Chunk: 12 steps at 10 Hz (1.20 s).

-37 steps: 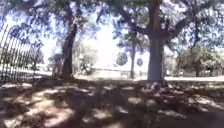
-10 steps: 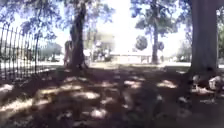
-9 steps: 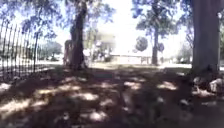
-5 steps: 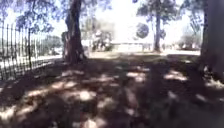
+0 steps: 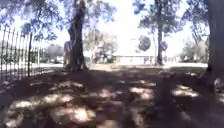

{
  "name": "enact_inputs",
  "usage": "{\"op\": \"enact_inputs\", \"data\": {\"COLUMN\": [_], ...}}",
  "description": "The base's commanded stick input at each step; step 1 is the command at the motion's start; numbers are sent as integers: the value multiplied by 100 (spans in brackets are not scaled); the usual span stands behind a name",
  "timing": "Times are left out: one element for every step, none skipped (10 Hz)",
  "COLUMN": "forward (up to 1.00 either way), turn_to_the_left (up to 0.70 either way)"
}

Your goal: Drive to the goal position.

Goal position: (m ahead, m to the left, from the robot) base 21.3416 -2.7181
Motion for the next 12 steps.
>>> {"op": "enact_inputs", "data": {"forward": [70, 70, 70, 70, 70, 70, 70, 70, 70, 70, 70, 70], "turn_to_the_left": [0, 0, 0, 0, 0, 0, 0, -5, -33, -35, -35, -8]}}
